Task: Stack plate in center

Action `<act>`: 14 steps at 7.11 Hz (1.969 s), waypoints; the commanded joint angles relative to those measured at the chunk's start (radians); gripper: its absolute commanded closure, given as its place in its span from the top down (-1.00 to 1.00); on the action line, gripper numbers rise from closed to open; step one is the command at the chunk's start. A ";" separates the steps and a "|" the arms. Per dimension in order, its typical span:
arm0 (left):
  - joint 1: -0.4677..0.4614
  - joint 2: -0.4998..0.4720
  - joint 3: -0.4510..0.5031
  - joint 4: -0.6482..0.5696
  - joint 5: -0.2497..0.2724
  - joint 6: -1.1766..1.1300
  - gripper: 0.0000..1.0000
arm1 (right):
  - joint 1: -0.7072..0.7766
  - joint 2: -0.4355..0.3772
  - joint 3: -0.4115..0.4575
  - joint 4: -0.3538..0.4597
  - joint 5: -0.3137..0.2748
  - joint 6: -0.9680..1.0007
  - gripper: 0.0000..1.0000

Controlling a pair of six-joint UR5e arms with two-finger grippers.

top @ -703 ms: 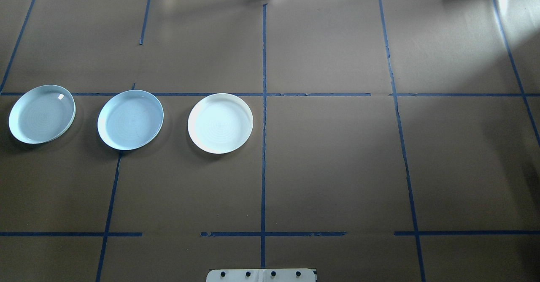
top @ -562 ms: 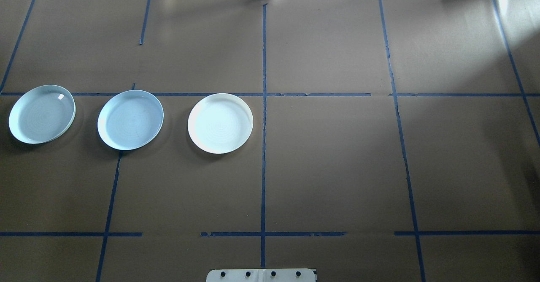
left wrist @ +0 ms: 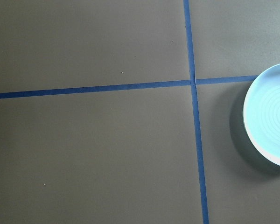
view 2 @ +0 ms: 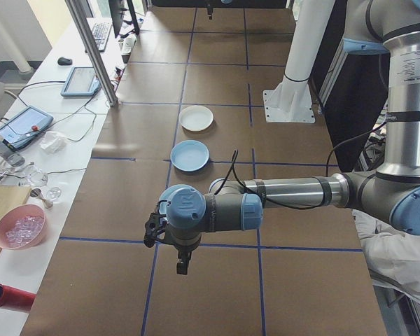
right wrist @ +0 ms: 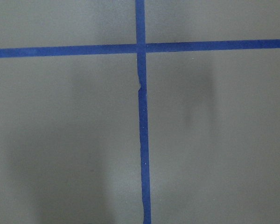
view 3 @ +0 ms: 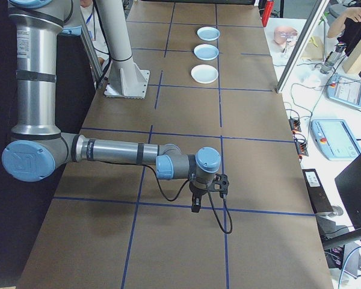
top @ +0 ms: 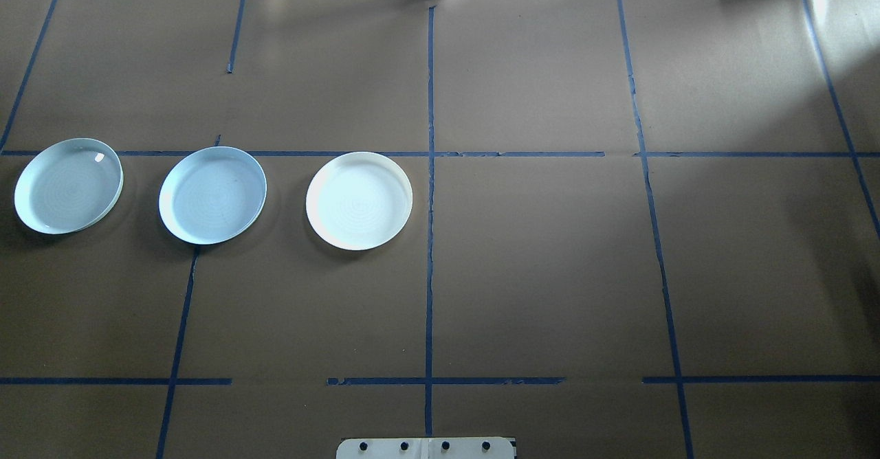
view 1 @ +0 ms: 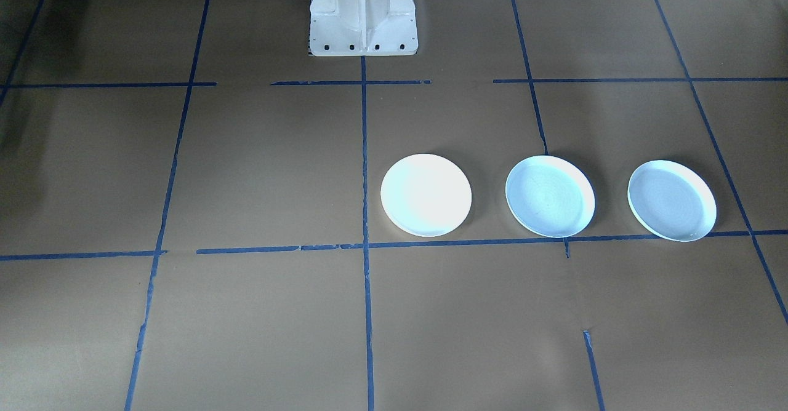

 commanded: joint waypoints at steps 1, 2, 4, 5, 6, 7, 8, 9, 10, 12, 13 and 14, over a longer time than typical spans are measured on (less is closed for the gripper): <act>0.005 -0.004 0.021 -0.032 0.001 0.001 1.00 | -0.001 0.000 0.000 0.000 0.000 0.000 1.00; 0.008 0.000 0.025 -0.093 0.001 -0.005 1.00 | -0.001 0.000 0.000 0.000 0.000 0.000 1.00; 0.098 -0.003 0.150 -0.311 -0.054 -0.188 1.00 | -0.001 0.000 0.000 0.000 0.000 0.000 1.00; 0.173 -0.003 0.204 -0.480 -0.048 -0.352 1.00 | 0.001 0.000 0.000 0.000 0.000 0.000 1.00; 0.244 -0.017 0.206 -0.508 -0.046 -0.470 1.00 | 0.001 0.000 0.000 0.000 0.000 0.000 1.00; 0.293 -0.067 0.235 -0.505 -0.046 -0.520 1.00 | -0.001 0.000 0.000 0.000 0.000 0.000 1.00; 0.310 -0.125 0.305 -0.510 -0.046 -0.565 1.00 | -0.001 0.000 0.000 0.000 0.000 0.000 1.00; 0.316 -0.194 0.405 -0.514 -0.052 -0.567 1.00 | -0.001 0.000 0.000 0.000 0.000 0.000 1.00; 0.319 -0.263 0.555 -0.595 -0.065 -0.567 1.00 | 0.001 0.000 0.000 0.000 0.000 0.000 1.00; 0.385 -0.288 0.585 -0.673 -0.103 -0.592 1.00 | -0.001 0.000 0.000 0.000 0.000 0.000 1.00; 0.431 -0.291 0.581 -0.709 -0.108 -0.669 1.00 | 0.001 0.000 0.000 0.000 0.000 0.000 1.00; 0.459 -0.300 0.573 -0.709 -0.109 -0.689 1.00 | -0.001 0.000 0.000 0.000 0.000 0.000 1.00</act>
